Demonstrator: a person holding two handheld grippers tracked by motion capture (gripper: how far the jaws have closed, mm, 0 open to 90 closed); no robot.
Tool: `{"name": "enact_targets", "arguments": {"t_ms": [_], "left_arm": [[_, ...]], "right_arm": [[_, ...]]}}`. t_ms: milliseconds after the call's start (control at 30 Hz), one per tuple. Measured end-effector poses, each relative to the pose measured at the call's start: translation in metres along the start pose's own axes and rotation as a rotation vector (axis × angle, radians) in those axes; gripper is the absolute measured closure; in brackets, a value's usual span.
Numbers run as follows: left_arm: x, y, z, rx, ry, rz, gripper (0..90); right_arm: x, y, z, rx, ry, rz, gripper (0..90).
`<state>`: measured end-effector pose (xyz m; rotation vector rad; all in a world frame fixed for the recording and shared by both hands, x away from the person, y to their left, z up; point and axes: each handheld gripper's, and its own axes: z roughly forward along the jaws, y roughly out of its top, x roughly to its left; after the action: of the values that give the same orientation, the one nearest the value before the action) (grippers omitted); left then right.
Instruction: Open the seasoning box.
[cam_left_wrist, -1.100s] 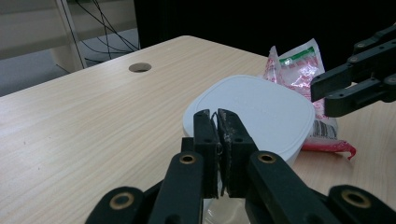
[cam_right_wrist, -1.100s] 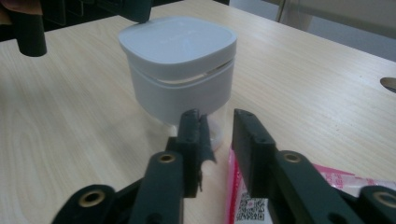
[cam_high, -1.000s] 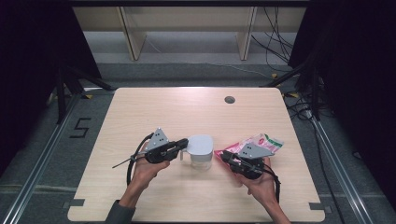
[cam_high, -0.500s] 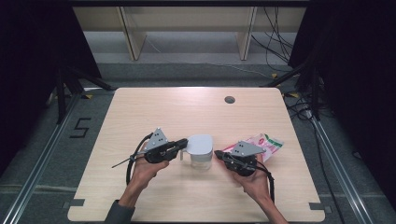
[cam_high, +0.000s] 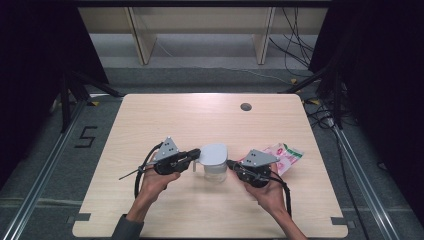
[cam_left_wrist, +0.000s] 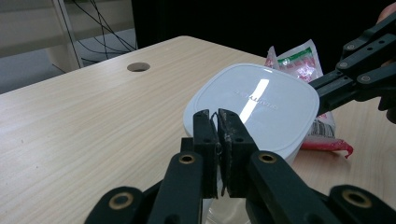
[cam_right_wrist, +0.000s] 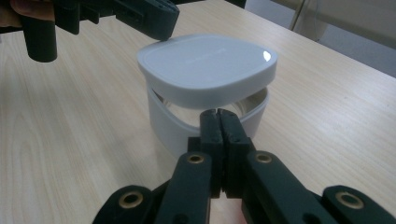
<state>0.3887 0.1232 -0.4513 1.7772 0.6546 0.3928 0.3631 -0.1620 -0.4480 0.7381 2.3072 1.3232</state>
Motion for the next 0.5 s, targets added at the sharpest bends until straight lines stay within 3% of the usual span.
{"name": "enact_targets", "arguments": {"t_ms": [133, 267, 500], "left_arm": [[0.000, 0.002, -0.003, 0.017, 0.015, 0.026, 75.3], [0.001, 0.002, -0.009, 0.017, -0.009, 0.042, 64.0], [-0.003, -0.005, -0.023, 0.038, 0.023, 0.022, 44.9]], "right_arm": [[0.000, 0.002, 0.001, -0.021, -0.011, -0.037, 90.0], [0.001, 0.005, -0.001, -0.017, -0.017, -0.029, 90.0], [0.002, 0.010, 0.002, -0.023, 0.005, -0.052, 90.0]]}}
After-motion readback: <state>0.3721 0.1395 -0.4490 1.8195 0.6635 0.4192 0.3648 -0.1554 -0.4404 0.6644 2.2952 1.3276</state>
